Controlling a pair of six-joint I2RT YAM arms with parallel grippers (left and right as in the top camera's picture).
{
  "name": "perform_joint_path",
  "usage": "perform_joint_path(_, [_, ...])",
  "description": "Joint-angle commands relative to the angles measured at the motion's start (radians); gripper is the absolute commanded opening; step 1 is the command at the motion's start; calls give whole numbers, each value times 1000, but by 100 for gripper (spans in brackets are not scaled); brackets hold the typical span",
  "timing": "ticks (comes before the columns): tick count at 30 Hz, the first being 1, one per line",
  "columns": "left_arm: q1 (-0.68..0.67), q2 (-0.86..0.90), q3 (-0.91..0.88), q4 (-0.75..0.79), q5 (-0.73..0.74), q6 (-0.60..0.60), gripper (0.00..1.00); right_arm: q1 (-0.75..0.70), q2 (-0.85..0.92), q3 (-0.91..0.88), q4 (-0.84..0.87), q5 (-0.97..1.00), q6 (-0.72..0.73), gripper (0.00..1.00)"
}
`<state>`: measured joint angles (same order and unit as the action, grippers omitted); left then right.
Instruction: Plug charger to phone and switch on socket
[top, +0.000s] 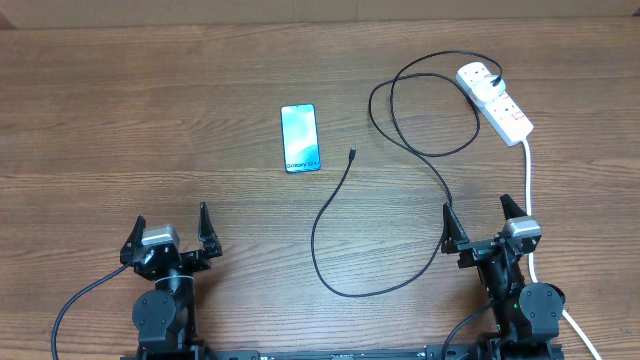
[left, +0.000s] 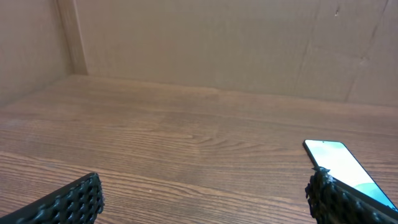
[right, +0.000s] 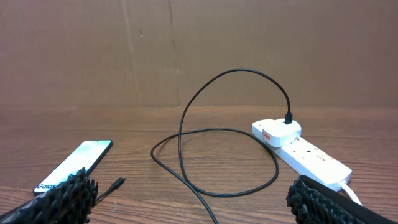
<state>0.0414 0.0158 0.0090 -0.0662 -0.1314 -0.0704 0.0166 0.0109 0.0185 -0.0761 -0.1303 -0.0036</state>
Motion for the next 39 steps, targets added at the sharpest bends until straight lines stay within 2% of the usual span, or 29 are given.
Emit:
perform_joint_path(1, [6,-10,-4,0,-1,23,100,8,-7,-10,3,6,3,100])
perform_joint_path(34, [6,-10,-4,5,-3,18,100,8,-7,-10,3,5,3,100])
perform_joint_path(37, [4,-10,-4,32,128,-115,100,8,-7,-10,3,6,3,100])
perform_joint_path(39, [4,-10,-4,70,262,-252,100,8,-7,-10,3,6,3,100])
